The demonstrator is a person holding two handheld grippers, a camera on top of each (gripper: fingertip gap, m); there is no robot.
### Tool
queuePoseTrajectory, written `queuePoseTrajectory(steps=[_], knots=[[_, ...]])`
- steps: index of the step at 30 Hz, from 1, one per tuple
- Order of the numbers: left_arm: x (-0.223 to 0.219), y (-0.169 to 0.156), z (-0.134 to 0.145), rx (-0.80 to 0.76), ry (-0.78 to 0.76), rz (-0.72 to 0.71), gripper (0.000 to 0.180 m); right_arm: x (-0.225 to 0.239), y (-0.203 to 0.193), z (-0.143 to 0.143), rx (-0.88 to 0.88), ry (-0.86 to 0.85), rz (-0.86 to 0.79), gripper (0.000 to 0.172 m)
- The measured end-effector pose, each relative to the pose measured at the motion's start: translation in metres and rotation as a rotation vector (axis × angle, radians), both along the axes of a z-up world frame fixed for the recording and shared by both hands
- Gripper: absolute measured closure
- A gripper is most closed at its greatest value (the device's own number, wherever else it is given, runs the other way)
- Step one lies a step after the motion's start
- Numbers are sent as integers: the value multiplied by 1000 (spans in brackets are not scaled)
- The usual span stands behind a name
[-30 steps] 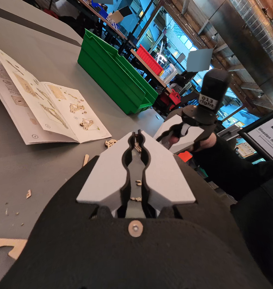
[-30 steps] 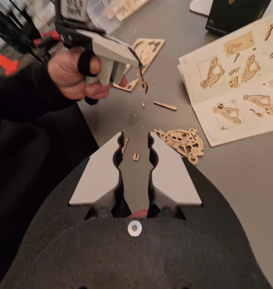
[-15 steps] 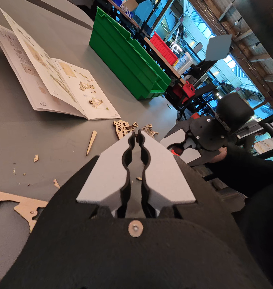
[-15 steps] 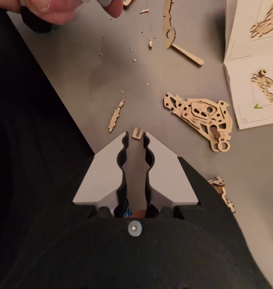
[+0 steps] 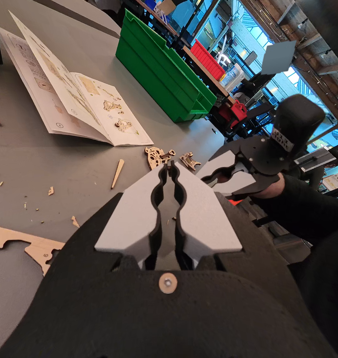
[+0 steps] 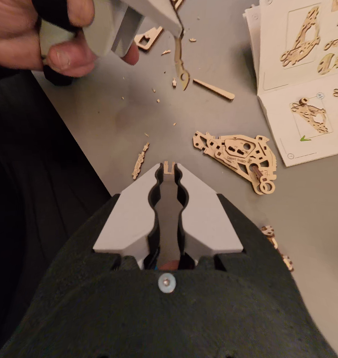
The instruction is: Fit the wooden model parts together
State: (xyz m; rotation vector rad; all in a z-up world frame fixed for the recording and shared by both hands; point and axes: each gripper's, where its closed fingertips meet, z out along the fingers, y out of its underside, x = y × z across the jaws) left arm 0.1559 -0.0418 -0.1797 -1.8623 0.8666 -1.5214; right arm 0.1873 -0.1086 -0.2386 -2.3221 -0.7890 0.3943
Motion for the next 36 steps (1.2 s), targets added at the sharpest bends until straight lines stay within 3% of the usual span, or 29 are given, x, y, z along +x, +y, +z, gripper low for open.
queuePoseTrajectory(steps=[7, 11, 13, 16, 22, 32, 36], knots=[[-6, 0, -3, -5, 10, 8, 179, -13, -1, 12, -84, 240, -24, 163], [-9, -3, -8, -17, 18, 8, 179, -4, -8, -9, -75, 41, 14, 163], [-10, -4, -10, -24, 19, 7, 179, -3, -9, -13, -46, -35, 31, 155], [-10, -4, -9, -18, 19, 7, 179, -1, -11, -13, 34, -161, 73, 150], [-11, -4, -9, -17, 16, 6, 179, -6, -19, -8, 151, -314, 149, 157], [-11, -3, -9, -20, 10, 5, 179, -4, -10, -13, 159, -300, 124, 170], [-11, -3, -9, -22, 8, 5, 179, -7, -7, -7, 86, -114, 45, 171]])
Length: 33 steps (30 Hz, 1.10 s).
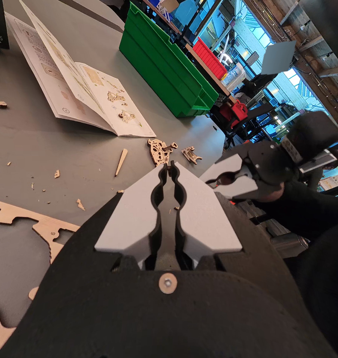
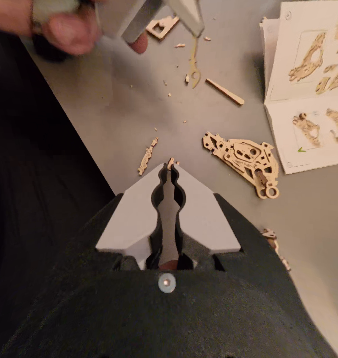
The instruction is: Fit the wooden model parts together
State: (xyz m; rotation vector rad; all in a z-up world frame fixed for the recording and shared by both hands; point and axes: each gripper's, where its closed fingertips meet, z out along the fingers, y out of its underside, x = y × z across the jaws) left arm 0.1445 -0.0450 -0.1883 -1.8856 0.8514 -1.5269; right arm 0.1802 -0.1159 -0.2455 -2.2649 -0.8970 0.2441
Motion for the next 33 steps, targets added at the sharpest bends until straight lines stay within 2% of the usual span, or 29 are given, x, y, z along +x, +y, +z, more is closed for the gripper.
queuePoseTrajectory(steps=[7, 9, 13, 16, 18, 21, 23, 26, 30, 33], knots=[[0, 0, 3, -16, -26, -6, 179, -8, 7, 41, -142, 563, -161, 172], [1, 0, 3, -20, -29, -5, 179, -7, 11, 45, -150, 621, -186, 172], [0, 1, 3, -10, -19, -2, 179, -11, 7, 38, -83, 456, -118, 170], [-5, 4, 1, 2, -5, 10, 179, -37, -15, 41, -34, 345, 36, 167], [-8, 7, 1, 0, -5, 21, 179, -52, -28, 34, 14, 206, 143, 160], [-10, 8, 1, 2, -5, 30, 179, -81, -46, 20, 82, 87, 278, 155], [-9, 8, 0, 7, 0, 29, 179, -84, -47, 5, 159, -64, 321, 151], [-9, 7, 0, 17, 4, 27, 179, -89, -44, -2, 252, -188, 355, 147], [-9, 6, 0, 25, 4, 29, 179, -85, -38, -12, 303, -312, 378, 153], [-10, 7, 1, 28, -1, 33, 179, -84, -35, -11, 348, -329, 379, 160]])
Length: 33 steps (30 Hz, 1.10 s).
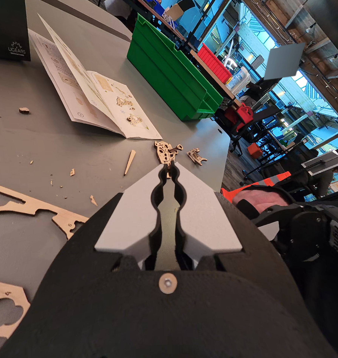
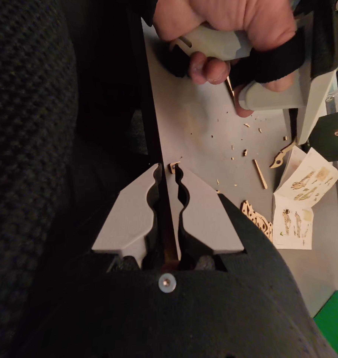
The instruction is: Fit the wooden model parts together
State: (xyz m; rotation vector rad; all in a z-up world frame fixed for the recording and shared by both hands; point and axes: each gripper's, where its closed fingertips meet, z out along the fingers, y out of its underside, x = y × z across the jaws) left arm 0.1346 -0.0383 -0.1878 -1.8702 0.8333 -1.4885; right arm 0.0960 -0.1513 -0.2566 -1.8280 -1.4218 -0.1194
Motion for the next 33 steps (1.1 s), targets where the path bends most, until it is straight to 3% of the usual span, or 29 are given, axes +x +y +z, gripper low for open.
queuePoseTrajectory(steps=[6, 15, 22, 33], knots=[[0, 0, 0, 3, -3, -1, 179, 0, -3, 6, 111, 16, 26, 170], [-3, -1, 1, -2, -4, 1, 179, 16, 8, 39, -32, 303, -69, 171], [-18, -4, -6, -22, 79, -63, 179, 43, 41, 38, -31, 36, 9, 171], [-29, -13, -26, -43, 213, -177, 179, 14, 69, 41, 25, 17, 121, 171]])
